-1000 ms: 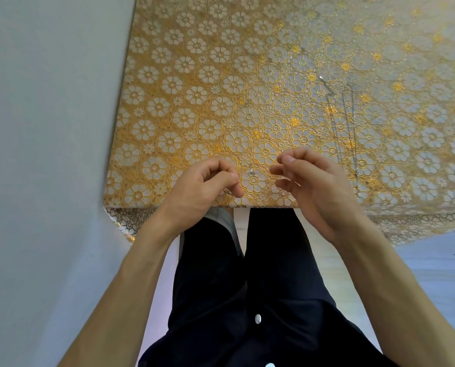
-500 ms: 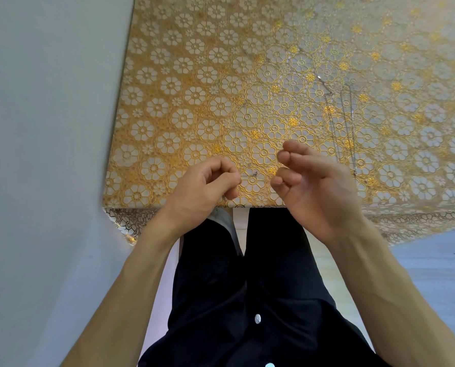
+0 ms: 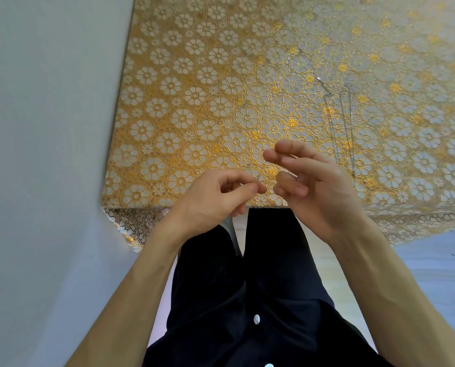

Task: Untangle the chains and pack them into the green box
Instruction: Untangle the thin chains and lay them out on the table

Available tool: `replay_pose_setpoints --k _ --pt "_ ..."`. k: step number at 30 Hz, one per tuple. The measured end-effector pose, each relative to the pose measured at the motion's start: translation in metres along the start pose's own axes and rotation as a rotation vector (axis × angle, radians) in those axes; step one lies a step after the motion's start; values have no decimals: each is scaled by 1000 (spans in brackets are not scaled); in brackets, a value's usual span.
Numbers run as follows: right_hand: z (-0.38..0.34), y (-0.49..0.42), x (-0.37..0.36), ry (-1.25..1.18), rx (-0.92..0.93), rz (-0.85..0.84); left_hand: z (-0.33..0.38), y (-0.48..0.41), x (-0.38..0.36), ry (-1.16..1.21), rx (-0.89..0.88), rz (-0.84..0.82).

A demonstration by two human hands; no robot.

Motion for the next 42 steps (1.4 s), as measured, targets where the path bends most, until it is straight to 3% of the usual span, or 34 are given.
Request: replay_pose_setpoints --k 13,21,26,34,42 --pt "0 -3 10 -50 -5 50 -7 -2 8 189 70 214" --pt "-2 -3 9 66 -9 82 -4 -4 17 426 56 252" --pt "-4 -3 9 330 17 116 -1 -4 21 561 71 255" --pt "-16 1 0 831 112 39 10 2 36 420 60 212" --pt "-25 7 -10 746 184 72 24 14 47 329 34 176"
Point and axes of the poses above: each hand's wrist, its own y-axis away from the middle knuckle, its own x-axis out of the back of the hand, z = x × y, the point moved 3 cm from there along -y, towards the middle knuckle, and after that the axes turned 1 degree about x, right-handed, at the moved point
